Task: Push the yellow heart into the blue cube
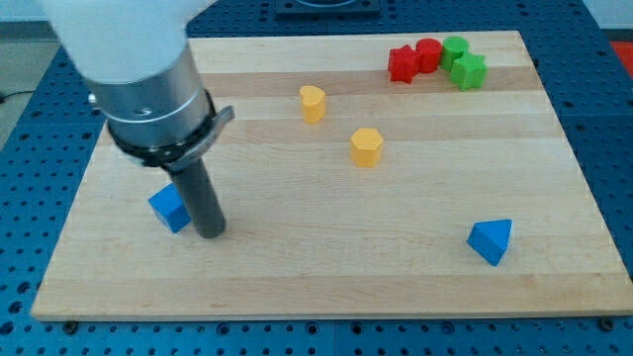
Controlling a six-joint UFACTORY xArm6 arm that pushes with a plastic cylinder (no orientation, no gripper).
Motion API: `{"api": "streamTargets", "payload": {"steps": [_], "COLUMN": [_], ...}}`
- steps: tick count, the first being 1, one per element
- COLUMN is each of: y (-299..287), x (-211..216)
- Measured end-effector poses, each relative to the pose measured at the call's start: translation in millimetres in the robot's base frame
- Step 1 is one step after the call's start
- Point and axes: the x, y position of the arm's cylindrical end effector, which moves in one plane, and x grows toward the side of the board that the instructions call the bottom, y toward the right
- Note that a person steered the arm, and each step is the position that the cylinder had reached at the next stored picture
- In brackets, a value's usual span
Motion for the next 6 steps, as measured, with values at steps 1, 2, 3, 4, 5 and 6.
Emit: {"api": "streamTargets", "payload": {"steps": [1, 2, 3, 4, 5, 6], "y": [15.9, 37.7, 106.2, 143.0, 141.5, 106.9], "x": [-52.7, -100.2, -120.3, -157.4, -202.5, -185.6]}}
